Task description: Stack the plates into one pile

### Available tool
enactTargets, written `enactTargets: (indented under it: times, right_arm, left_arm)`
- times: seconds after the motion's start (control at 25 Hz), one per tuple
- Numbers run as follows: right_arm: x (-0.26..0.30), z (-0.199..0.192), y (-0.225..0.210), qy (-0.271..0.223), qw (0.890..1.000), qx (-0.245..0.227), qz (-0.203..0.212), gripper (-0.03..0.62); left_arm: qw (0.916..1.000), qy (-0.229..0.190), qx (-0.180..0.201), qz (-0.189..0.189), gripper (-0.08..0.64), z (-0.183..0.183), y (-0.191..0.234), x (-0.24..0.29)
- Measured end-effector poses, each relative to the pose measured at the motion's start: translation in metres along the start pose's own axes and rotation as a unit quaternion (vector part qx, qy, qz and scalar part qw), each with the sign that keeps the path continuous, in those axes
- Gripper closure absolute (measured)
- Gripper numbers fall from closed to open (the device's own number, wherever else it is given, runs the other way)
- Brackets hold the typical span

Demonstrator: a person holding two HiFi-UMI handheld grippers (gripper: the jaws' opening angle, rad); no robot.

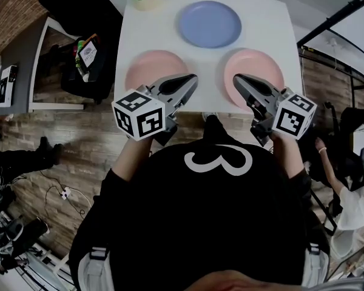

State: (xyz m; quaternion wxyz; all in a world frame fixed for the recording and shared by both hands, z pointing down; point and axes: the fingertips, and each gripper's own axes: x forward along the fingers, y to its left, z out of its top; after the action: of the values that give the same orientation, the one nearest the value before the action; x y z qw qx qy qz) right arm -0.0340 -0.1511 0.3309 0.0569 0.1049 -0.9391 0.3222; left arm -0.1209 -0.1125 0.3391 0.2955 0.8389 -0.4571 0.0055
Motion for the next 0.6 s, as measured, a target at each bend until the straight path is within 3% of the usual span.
enactTargets:
  times: [0.6]
  right_arm:
    - [0.037,0.037,-0.088,0.021,0.999,0.043,-0.016,0.566]
  left_arm:
    - [0.9996,0.012,-0.026,0.005,0.543,0.027,0.066,0.067]
